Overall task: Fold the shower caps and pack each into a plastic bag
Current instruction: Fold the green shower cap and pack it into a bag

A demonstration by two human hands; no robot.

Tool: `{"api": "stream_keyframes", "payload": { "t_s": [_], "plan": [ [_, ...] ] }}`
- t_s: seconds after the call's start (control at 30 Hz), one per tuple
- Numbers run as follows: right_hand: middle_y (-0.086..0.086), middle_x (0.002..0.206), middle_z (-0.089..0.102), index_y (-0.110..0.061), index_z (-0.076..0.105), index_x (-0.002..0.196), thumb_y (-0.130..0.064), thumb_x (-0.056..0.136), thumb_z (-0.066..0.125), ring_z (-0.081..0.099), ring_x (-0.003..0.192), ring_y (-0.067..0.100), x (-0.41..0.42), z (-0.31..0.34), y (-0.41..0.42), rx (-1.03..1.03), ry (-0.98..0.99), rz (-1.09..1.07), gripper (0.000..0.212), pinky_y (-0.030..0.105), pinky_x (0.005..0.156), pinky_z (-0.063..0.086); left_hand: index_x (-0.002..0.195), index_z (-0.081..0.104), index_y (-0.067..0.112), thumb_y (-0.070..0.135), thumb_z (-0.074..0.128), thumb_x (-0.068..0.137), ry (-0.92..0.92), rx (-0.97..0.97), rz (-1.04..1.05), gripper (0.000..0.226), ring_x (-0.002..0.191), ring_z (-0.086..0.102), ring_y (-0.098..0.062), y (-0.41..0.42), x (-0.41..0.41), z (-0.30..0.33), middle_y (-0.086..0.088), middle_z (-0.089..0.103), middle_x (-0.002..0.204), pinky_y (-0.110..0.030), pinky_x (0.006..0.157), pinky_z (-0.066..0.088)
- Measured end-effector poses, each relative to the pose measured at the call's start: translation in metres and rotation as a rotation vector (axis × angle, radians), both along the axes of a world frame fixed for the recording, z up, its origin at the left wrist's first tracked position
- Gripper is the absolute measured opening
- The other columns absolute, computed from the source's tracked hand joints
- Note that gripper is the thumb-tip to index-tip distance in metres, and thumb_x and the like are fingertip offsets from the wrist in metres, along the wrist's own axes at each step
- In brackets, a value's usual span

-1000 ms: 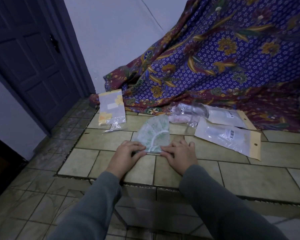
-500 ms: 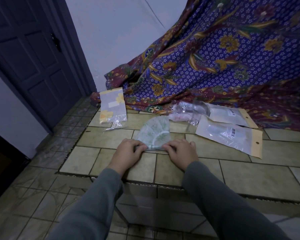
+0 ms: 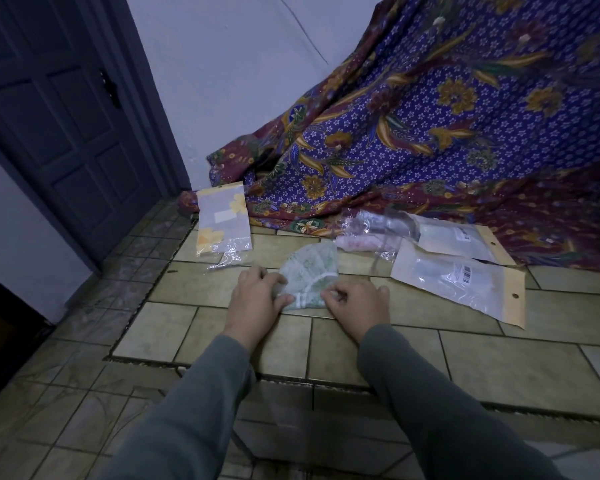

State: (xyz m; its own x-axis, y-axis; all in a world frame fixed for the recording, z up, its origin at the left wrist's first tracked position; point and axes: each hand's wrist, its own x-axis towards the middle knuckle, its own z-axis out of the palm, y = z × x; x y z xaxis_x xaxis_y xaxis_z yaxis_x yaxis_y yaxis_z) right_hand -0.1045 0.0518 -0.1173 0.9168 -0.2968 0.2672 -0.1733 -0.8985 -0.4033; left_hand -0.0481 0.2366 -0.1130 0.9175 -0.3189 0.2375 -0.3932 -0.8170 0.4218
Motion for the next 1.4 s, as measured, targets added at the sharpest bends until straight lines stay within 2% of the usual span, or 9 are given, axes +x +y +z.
{"api": "stream_keyframes", "payload": {
  "t_s": [0.13, 0.2, 0.27, 0.37, 0.5, 0.63, 0.7, 1.17, 1.4],
  "plan": [
    [-0.012, 0.090, 0.063, -0.034, 0.071, 0.088, -0.043, 0.085, 0.061, 0.055, 0.088, 0.016, -0.003, -0.009, -0.001, -0.105, -0.112, 0.061, 0.013, 0.030, 0.067, 0.009, 0.099, 0.067, 0.023, 0.014, 0.060, 0.086, -0.102, -0.024, -0.209, 0.018, 0.094, 0.052, -0.023, -0.003, -0.008, -0.008, 0.001, 0.057, 0.098, -0.038, 0.079, 0.047],
    [-0.009, 0.087, 0.061, -0.032, 0.071, 0.083, -0.036, 0.081, 0.068, 0.056, 0.081, 0.018, -0.005, -0.014, -0.002, -0.136, -0.196, 0.100, 0.006, 0.030, 0.066, 0.011, 0.099, 0.068, 0.022, 0.018, 0.051, 0.087, -0.119, -0.042, -0.263, 0.021, 0.089, 0.056, -0.023, -0.001, -0.012, -0.011, 0.001, 0.059, 0.096, -0.038, 0.076, 0.050],
    [-0.011, 0.084, 0.062, -0.031, 0.071, 0.080, -0.038, 0.083, 0.061, 0.056, 0.077, 0.019, -0.006, -0.017, -0.004, -0.177, -0.249, 0.148, 0.012, 0.030, 0.067, 0.016, 0.101, 0.069, 0.021, 0.027, 0.046, 0.088, -0.130, -0.068, -0.297, 0.027, 0.089, 0.057, -0.020, 0.003, -0.012, -0.013, 0.002, 0.060, 0.096, -0.031, 0.078, 0.049],
    [-0.015, 0.084, 0.065, -0.031, 0.071, 0.078, -0.042, 0.084, 0.046, 0.056, 0.074, 0.019, -0.007, -0.013, -0.003, -0.215, -0.279, 0.209, 0.028, 0.031, 0.068, 0.020, 0.106, 0.069, 0.021, 0.028, 0.061, 0.088, -0.106, -0.079, -0.325, 0.021, 0.094, 0.055, -0.013, 0.009, -0.008, -0.012, 0.004, 0.060, 0.099, -0.023, 0.082, 0.044],
    [-0.018, 0.083, 0.066, -0.035, 0.074, 0.083, -0.050, 0.084, 0.045, 0.055, 0.076, 0.017, -0.010, -0.012, -0.006, -0.210, -0.172, 0.212, 0.033, 0.030, 0.067, 0.017, 0.111, 0.069, 0.020, 0.026, 0.070, 0.083, -0.021, -0.071, -0.319, 0.028, 0.101, 0.054, -0.013, 0.013, 0.001, -0.014, 0.004, 0.063, 0.107, -0.022, 0.091, 0.040],
    [-0.019, 0.103, 0.062, -0.044, 0.065, 0.111, -0.061, 0.086, 0.049, 0.049, 0.102, 0.014, -0.009, -0.006, -0.011, -0.165, 0.064, 0.190, 0.034, 0.032, 0.071, 0.013, 0.111, 0.071, 0.022, 0.029, 0.071, 0.083, 0.027, -0.067, -0.324, 0.028, 0.100, 0.054, -0.013, 0.019, 0.007, -0.014, 0.005, 0.066, 0.107, -0.015, 0.090, 0.035],
    [-0.019, 0.108, 0.060, -0.045, 0.063, 0.114, -0.062, 0.086, 0.048, 0.046, 0.107, 0.012, -0.009, -0.004, -0.011, -0.148, 0.088, 0.183, 0.036, 0.032, 0.074, 0.014, 0.110, 0.071, 0.024, 0.029, 0.069, 0.085, 0.035, -0.068, -0.329, 0.026, 0.098, 0.054, -0.012, 0.021, 0.007, -0.013, 0.006, 0.067, 0.107, -0.014, 0.088, 0.035],
    [-0.019, 0.112, 0.060, -0.046, 0.059, 0.119, -0.057, 0.092, 0.040, 0.048, 0.103, 0.012, -0.030, 0.002, -0.014, -0.186, 0.133, 0.252, 0.034, 0.032, 0.073, 0.013, 0.100, 0.074, 0.025, 0.043, 0.049, 0.087, -0.064, -0.166, -0.277, 0.033, 0.087, 0.053, -0.006, 0.022, -0.027, -0.019, 0.009, 0.067, 0.092, -0.013, 0.082, 0.038],
    [-0.016, 0.102, 0.066, -0.039, 0.067, 0.108, -0.056, 0.092, 0.037, 0.055, 0.090, 0.016, -0.032, -0.001, -0.019, -0.261, 0.061, 0.301, 0.038, 0.032, 0.068, 0.010, 0.094, 0.073, 0.024, 0.044, 0.043, 0.088, -0.090, -0.138, -0.208, 0.036, 0.082, 0.057, -0.017, 0.014, -0.032, -0.014, 0.008, 0.069, 0.088, -0.031, 0.077, 0.048]
  ]
}}
